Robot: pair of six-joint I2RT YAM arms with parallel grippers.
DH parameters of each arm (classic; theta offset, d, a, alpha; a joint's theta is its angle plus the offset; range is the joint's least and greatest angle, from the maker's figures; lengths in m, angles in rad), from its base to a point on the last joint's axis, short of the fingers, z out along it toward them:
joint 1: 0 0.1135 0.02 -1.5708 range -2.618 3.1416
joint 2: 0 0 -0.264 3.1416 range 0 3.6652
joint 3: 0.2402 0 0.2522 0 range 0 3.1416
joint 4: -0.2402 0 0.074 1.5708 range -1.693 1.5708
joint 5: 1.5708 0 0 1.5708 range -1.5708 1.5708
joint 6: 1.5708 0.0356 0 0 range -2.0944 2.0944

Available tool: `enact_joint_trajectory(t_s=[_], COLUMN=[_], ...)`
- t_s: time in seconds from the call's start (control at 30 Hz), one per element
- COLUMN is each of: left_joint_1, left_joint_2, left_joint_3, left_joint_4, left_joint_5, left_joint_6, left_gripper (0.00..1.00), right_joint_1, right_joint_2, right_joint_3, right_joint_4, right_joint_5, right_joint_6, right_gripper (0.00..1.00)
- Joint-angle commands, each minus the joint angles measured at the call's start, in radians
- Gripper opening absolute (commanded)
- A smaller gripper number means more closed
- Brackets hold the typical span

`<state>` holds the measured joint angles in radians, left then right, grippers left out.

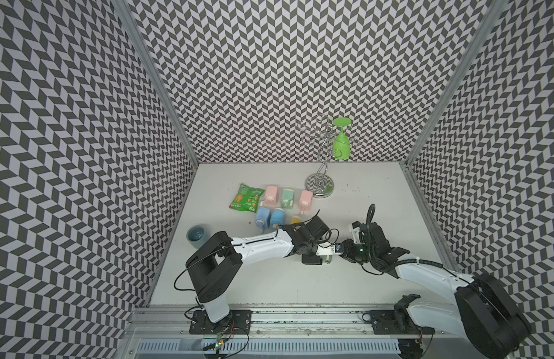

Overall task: Put the tray back into the pencil sharpener
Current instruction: Close the container of the pencil sharpener.

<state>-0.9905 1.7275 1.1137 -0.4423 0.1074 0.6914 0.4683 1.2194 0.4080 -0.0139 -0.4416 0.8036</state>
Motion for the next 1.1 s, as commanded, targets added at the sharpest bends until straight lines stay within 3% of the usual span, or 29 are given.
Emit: enact_joint_trajectory(t_s=[0.0, 0.3, 0.53, 0.87, 0.97, 1.07], left_joint_1=[-0.014, -0.014, -0.015, -0.013, -0.013, -0.011], left_joint_2=[0.033, 0.040, 0.052, 0.054, 0.057, 0.057], left_joint_3=[-0.023, -0.017, -0.008, -0.020, -0.018, -0.017], left_joint_4=[-0.012, -0.013, -0.012, -0.004, -0.004, -0.004], left_joint_5=[0.048, 0.054, 0.060, 0.034, 0.033, 0.032], left_joint_6=[0.003, 0.000, -0.001, -0.001, -0.002, -0.003], left_gripper=[0.00, 0.00, 0.00, 0.00, 0.00, 0.00], right_joint_1=[-0.002, 0.003, 0.009, -0.109, -0.110, -0.100], right_joint_2=[0.034, 0.125, 0.151, -0.015, 0.017, 0.063], right_joint_3=[-0.002, -0.050, -0.074, -0.062, -0.048, -0.058], right_joint_4=[0.069, 0.271, 0.392, 0.122, 0.053, 0.108], right_joint_5=[-0.035, -0.169, -0.239, -0.131, -0.095, -0.119], right_joint_6=[-0.007, 0.050, 0.103, -0.002, -0.049, -0.035], right_gripper=[0.19, 0.09, 0.07, 0.09, 0.10, 0.07])
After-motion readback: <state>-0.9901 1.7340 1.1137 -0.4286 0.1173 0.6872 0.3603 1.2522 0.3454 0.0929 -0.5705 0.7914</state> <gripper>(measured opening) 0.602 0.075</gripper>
